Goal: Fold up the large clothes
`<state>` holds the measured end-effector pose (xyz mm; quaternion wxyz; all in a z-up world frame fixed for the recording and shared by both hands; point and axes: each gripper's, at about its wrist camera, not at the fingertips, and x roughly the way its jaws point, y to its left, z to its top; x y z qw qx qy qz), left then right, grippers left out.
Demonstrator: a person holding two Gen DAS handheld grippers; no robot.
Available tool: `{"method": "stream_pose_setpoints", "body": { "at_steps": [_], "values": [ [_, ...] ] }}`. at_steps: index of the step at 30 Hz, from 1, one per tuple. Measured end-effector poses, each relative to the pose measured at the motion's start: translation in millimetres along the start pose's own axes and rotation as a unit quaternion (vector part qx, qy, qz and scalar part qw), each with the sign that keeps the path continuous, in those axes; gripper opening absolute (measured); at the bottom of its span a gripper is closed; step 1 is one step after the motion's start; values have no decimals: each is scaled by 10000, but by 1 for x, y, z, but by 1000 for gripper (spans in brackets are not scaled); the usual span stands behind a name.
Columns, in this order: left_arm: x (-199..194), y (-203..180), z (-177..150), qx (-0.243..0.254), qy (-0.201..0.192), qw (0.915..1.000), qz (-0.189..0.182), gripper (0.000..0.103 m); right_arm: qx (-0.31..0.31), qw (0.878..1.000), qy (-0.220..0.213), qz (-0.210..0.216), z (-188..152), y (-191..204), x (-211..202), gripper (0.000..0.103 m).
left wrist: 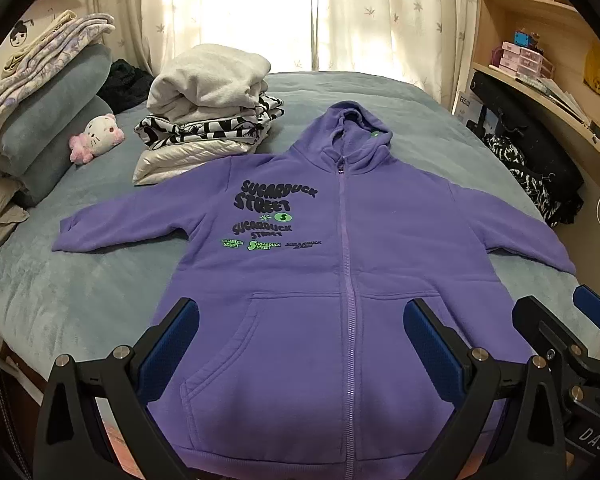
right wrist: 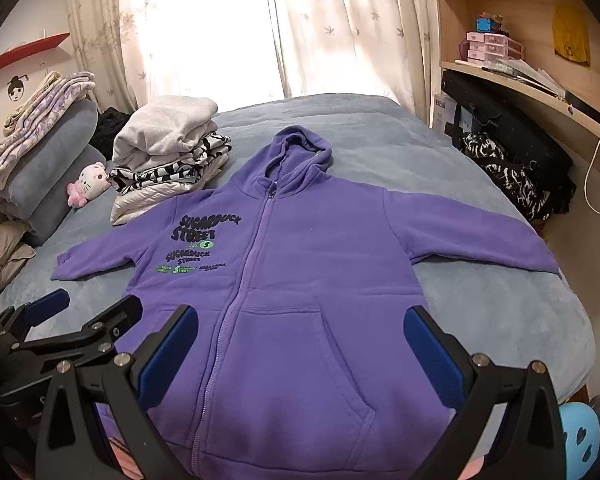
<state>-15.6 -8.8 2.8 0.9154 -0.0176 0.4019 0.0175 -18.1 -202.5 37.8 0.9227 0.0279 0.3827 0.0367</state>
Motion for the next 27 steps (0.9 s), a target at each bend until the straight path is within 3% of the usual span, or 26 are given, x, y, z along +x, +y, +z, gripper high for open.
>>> {"method": "stream_pose_setpoints", "body": {
  "at_steps": [14, 27],
  "values": [
    [1, -4, -3, 84, -5, 10000, 13, 100, 73, 9995, 185, 250, -2, -6, 9, 93],
    [4, -8, 0, 119, -32, 9999, 28, 100, 98, 9993, 201, 309, -2, -6, 12, 91]
  ]
}}
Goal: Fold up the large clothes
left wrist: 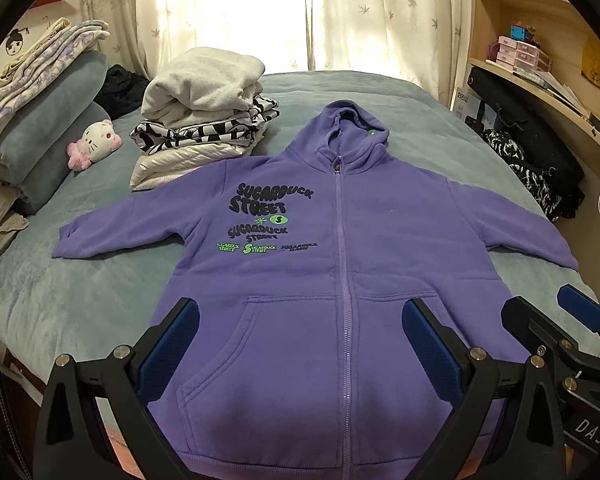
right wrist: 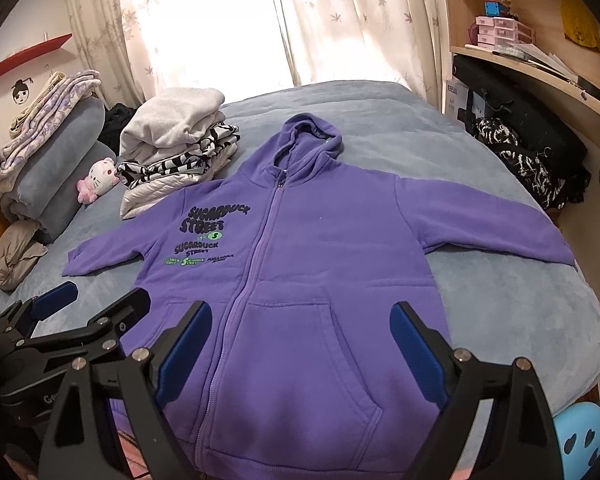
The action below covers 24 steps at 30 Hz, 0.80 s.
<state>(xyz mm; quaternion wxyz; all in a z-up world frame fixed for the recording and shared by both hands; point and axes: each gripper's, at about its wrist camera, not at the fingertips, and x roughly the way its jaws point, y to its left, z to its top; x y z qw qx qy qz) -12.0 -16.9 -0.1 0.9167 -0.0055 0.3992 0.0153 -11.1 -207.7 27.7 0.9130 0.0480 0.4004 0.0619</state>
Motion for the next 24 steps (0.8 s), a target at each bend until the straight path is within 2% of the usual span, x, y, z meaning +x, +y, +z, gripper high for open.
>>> {"method": "stream_pose_setpoints", "body": {
  "at_steps": [24],
  "values": [
    [9, -10, 17, 91, 22, 9998, -164, 101, 88, 9999, -115, 68, 13, -10, 1, 91]
  ]
}}
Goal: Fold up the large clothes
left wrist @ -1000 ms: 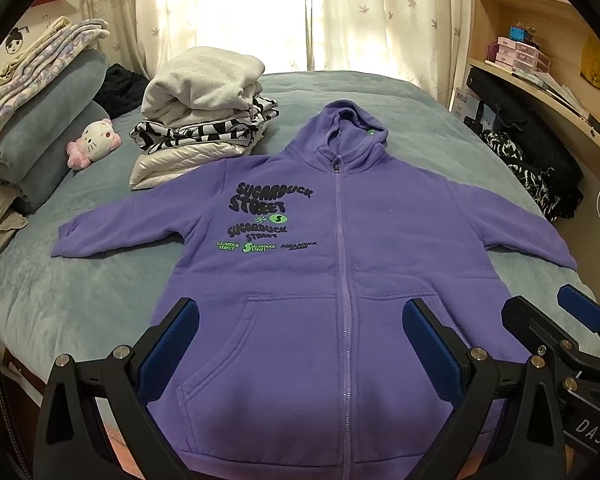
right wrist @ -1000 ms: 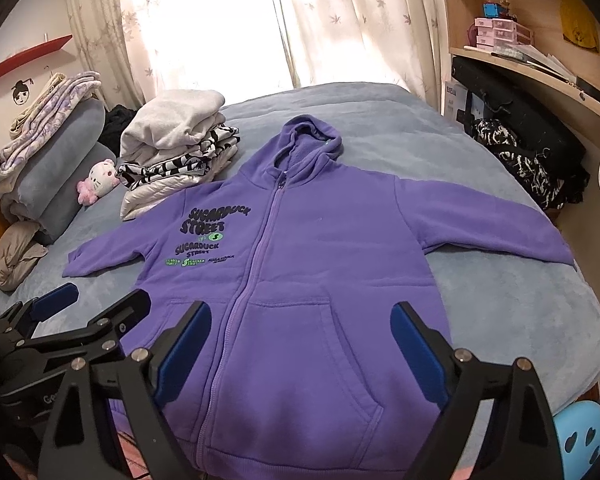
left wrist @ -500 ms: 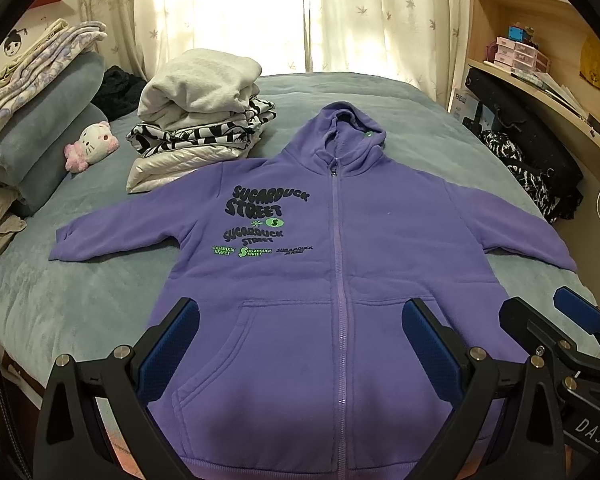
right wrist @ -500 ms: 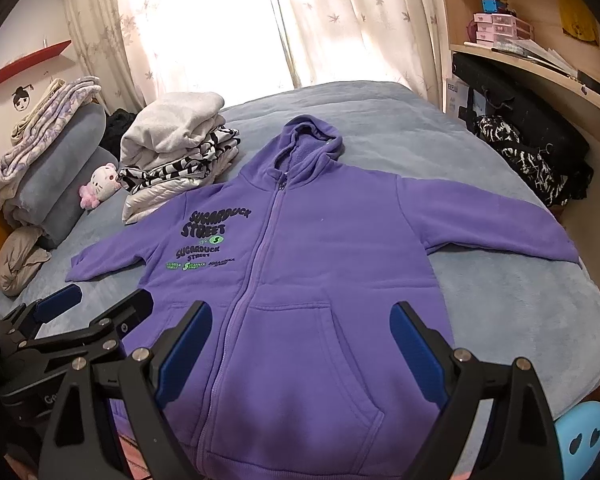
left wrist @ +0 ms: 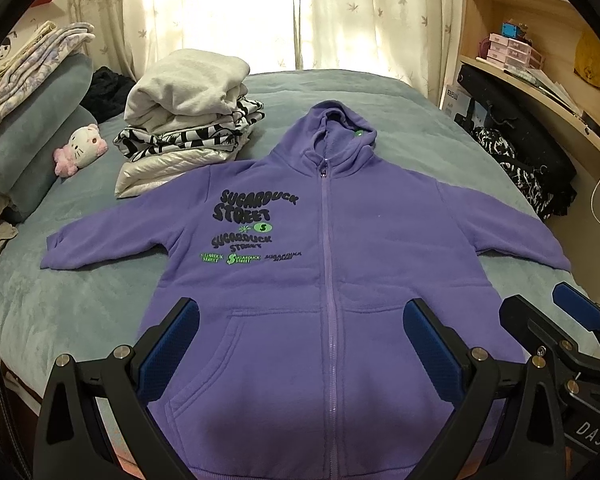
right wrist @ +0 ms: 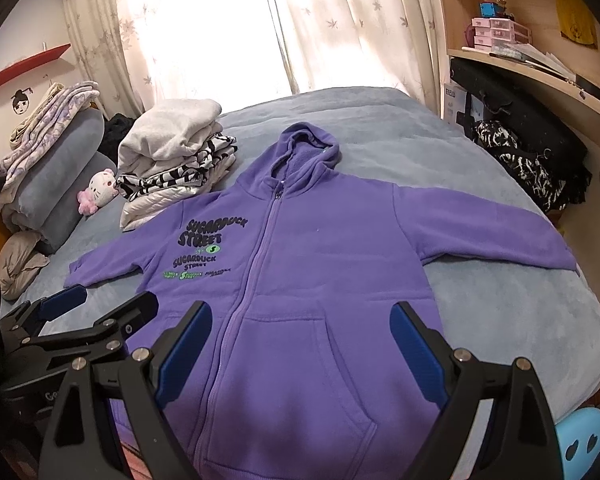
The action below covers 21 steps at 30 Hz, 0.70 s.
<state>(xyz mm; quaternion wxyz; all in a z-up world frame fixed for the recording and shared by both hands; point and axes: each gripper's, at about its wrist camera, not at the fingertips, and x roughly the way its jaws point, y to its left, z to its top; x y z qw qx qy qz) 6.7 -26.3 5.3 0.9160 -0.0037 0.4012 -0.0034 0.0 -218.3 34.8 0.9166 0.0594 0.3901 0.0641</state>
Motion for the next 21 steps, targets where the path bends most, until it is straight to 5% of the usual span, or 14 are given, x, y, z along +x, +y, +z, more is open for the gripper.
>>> {"method": "stream_pose_setpoints", "body": {
  "at_steps": [11, 16, 21],
  "values": [
    [-9, -14, 30, 35, -546, 9983, -211, 101, -214, 9992, -267, 218, 31, -7, -10, 91],
    [-13, -29, 62, 183, -698, 9961, -509, 101, -596, 9968, -499, -166, 51, -18, -16, 91],
    [-15, -59, 97, 460, -1063, 9923, -434, 102, -731, 9947, -611, -376, 74, -41, -22, 91]
  ]
}}
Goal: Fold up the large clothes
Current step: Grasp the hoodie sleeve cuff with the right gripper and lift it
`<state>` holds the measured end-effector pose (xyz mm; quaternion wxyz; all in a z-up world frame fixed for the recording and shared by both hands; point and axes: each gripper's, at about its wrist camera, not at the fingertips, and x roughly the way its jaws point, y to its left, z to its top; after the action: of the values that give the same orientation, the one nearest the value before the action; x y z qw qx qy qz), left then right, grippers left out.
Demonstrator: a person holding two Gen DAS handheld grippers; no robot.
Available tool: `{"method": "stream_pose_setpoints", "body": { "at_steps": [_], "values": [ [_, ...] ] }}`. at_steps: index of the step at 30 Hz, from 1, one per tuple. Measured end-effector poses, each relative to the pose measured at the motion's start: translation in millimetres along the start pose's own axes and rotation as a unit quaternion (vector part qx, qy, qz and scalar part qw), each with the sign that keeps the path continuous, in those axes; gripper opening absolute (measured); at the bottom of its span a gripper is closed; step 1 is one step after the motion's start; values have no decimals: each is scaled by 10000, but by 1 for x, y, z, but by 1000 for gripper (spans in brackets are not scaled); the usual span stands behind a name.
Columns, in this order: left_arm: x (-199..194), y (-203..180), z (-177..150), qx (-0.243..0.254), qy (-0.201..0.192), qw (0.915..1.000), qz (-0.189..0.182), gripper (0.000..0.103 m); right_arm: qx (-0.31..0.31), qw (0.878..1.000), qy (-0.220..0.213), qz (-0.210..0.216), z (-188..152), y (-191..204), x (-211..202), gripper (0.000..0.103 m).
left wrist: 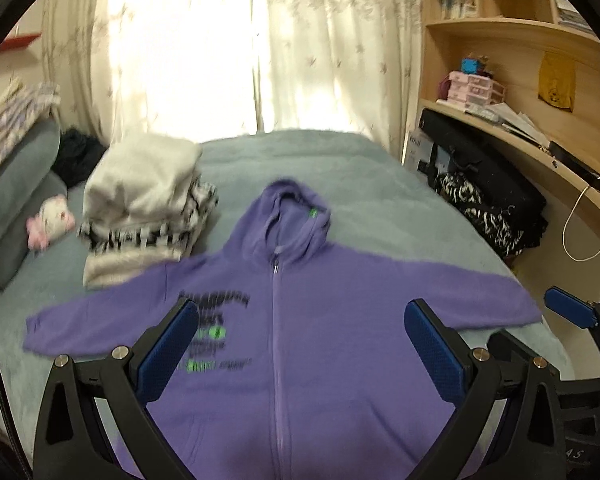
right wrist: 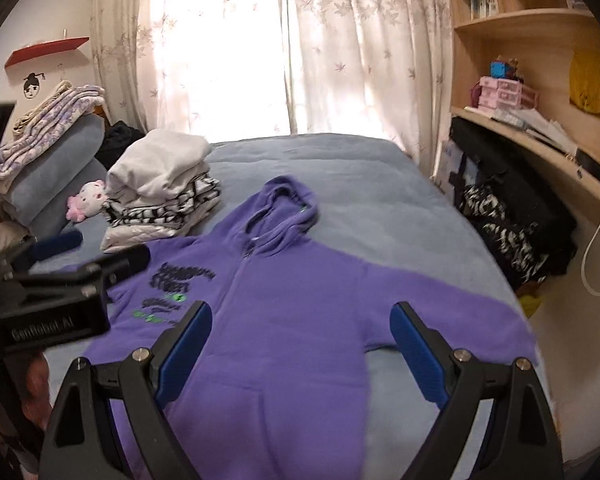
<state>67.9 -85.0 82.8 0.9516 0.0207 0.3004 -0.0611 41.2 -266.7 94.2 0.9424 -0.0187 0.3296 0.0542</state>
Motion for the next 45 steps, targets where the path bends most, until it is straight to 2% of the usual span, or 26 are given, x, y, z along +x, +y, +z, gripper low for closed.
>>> {"method": "stream_pose_setpoints", "body": {
  "at_steps": [5, 9, 16, 21, 24, 27, 32, 33, 37, 40, 41, 43, 44, 45],
  "values": [
    [14, -37, 25, 356, -399, 9985, 66, 102, 136, 9985, -150, -508, 10, -39, 2, 91],
    [40, -69, 37, 484, -448, 9978, -106, 102, 516, 9956, -58, -777, 10, -81, 18, 91],
    [113, -117, 37, 177, 109, 9981, -581, 102, 1324, 9854, 389, -1001, -16, -166, 58, 91],
    [167, -152, 21, 257, 363, 9980, -458, 102, 1954, 9709, 744, -1167, -46, -218, 88, 91],
    [194, -173, 9, 382, 507, 9971, -424, 102, 2462, 9581, 901, -1151, -66, -251, 103, 91],
    [219, -191, -5, 472, 610, 9962, -408, 102, 3111, 9389, 1058, -1021, -90, -284, 117, 91],
    [253, -208, -29, 524, 922, 9937, -372, 101, 4478, 8845, 1209, -504, -134, -335, 141, 91],
    [259, -210, -32, 501, 994, 9930, -406, 101, 4736, 8715, 1197, -434, -144, -344, 145, 86],
    [278, -213, -43, 396, 1257, 9899, -522, 99, 5065, 8565, 930, -339, -156, -358, 154, 75],
    [282, -210, -46, 337, 1334, 9888, -574, 99, 5366, 8403, 715, -283, -161, -372, 161, 65],
    [282, -207, -46, 318, 1334, 9888, -583, 99, 5445, 8356, 676, -290, -164, -377, 164, 57],
    [279, -200, -45, 287, 1296, 9895, -576, 98, 5531, 8293, 650, -451, -163, -384, 169, 33],
    [275, -196, -42, 267, 1252, 9902, -567, 98, 5523, 8292, 634, -583, -160, -386, 170, 16],
    [270, -190, -39, 247, 1177, 9912, -554, 98, 5485, 8317, 581, -641, -154, -385, 170, 14]
  ]
}}
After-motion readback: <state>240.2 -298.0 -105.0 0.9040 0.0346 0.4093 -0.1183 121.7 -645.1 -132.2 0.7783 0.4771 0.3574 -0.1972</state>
